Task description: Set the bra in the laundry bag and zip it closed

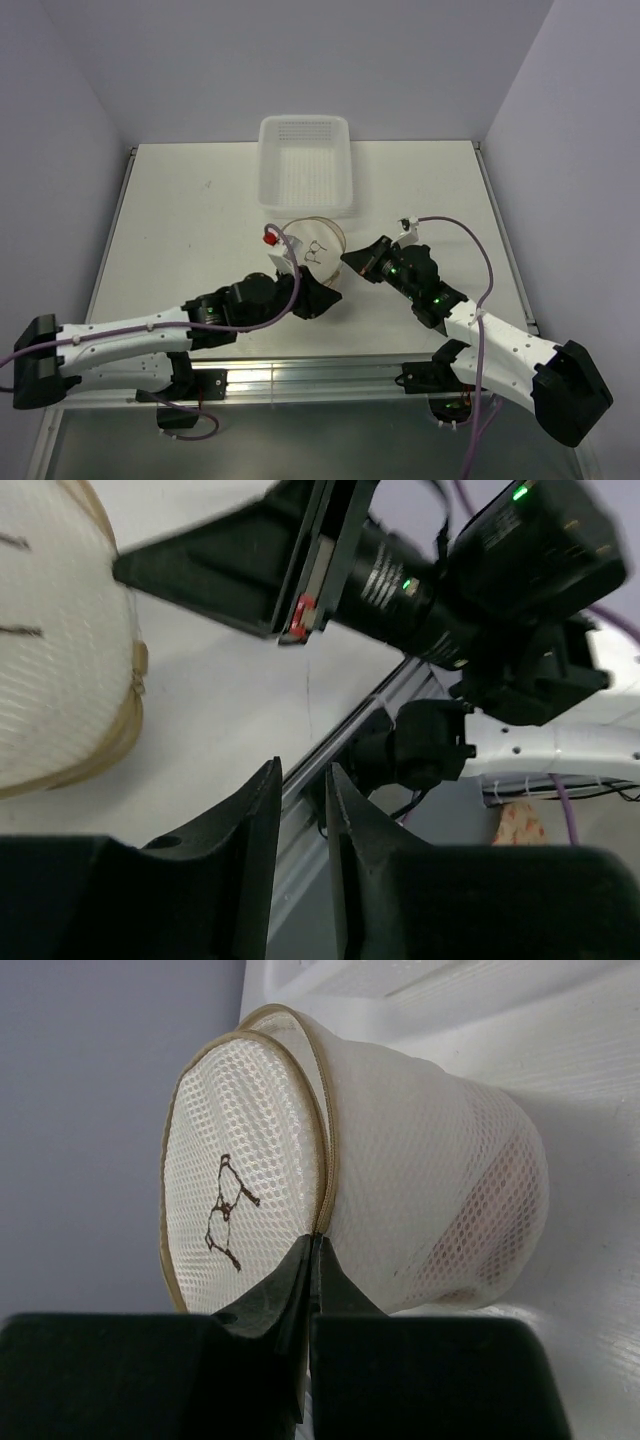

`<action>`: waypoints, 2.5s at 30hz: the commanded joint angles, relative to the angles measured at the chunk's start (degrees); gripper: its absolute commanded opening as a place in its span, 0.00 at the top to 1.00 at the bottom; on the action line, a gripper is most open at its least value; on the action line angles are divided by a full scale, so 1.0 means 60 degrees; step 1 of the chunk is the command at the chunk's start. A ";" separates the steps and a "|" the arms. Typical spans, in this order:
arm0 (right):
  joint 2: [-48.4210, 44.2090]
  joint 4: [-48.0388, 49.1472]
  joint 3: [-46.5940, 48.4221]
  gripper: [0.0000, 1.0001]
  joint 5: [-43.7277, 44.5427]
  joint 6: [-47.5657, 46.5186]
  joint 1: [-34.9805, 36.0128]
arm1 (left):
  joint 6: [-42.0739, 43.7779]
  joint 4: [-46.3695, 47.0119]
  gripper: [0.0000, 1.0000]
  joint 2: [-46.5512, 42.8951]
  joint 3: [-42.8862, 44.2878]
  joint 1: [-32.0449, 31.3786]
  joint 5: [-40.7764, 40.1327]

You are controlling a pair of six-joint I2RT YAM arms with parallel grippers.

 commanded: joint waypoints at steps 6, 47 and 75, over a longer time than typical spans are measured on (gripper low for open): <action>-0.0314 0.0641 -0.0027 1.00 0.0533 0.0141 -0.0051 | -0.2058 0.3279 0.64 0.2008 -0.0644 -0.0301 -0.1078; -0.1603 0.1094 -0.1199 1.00 0.0606 0.0009 -0.0037 | -0.3760 0.4048 0.58 0.3271 -0.1363 0.0123 -0.2836; -0.1588 0.1301 -0.1390 1.00 0.0299 -0.0327 0.0242 | -0.3583 0.2917 0.85 0.3490 -0.0629 0.0168 -0.3290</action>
